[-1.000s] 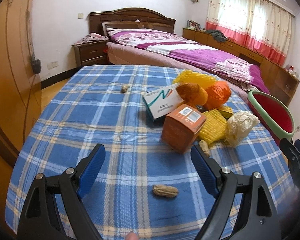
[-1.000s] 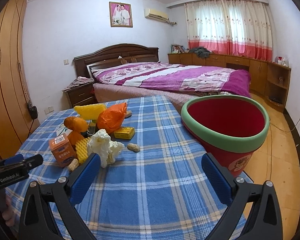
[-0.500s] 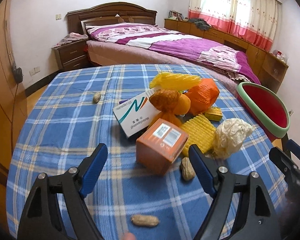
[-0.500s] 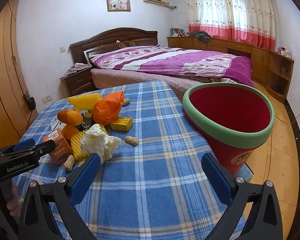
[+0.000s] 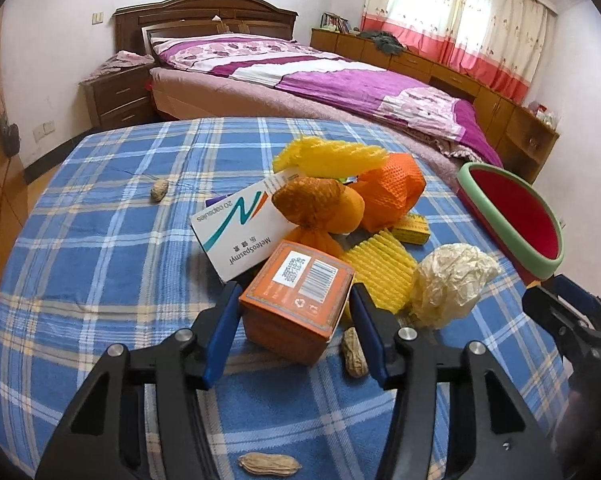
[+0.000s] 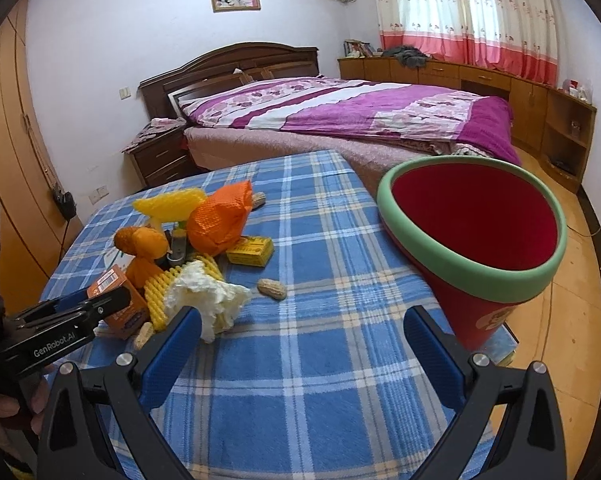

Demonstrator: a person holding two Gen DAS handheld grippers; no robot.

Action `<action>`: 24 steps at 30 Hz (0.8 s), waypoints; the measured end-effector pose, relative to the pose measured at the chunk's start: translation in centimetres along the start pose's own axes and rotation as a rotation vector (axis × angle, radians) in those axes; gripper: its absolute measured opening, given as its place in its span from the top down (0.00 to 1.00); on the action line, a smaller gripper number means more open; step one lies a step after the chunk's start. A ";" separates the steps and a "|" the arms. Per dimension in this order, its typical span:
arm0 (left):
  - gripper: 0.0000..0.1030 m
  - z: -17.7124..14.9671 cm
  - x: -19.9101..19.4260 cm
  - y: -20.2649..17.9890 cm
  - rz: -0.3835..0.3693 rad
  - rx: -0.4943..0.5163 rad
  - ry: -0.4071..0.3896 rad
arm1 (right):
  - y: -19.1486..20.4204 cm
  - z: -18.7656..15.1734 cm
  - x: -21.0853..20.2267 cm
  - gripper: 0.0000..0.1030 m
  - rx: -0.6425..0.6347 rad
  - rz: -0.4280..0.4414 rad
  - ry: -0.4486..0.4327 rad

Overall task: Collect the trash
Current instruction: 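Grasp the white crumpled tissue with the right tool while the left tool grasps the orange box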

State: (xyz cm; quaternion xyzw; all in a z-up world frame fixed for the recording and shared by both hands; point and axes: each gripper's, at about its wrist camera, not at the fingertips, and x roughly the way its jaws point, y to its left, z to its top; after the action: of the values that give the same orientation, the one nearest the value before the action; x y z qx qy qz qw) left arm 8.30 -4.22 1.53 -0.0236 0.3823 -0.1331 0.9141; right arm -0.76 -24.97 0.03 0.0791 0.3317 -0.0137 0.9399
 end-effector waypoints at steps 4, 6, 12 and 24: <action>0.46 0.0 -0.7 0.5 0.021 -0.019 -0.026 | 0.9 0.4 0.0 0.00 -0.015 0.026 0.009; 0.46 0.0 -1.0 0.9 0.034 -0.031 -0.031 | 1.4 0.6 0.0 0.00 -0.023 0.037 0.013; 0.46 -0.1 -1.4 2.3 0.061 -0.069 -0.030 | 3.6 1.0 1.3 0.15 -0.055 0.076 0.052; 0.46 -0.5 -2.5 3.5 0.058 -0.106 -0.051 | 5.7 1.1 4.3 0.65 -0.057 0.131 0.117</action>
State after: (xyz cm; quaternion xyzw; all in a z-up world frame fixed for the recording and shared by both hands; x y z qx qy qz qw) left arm 7.03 -0.13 2.43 -0.0643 0.3658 -0.0855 0.9245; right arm 3.71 -19.42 -1.06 0.0744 0.3805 0.0620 0.9197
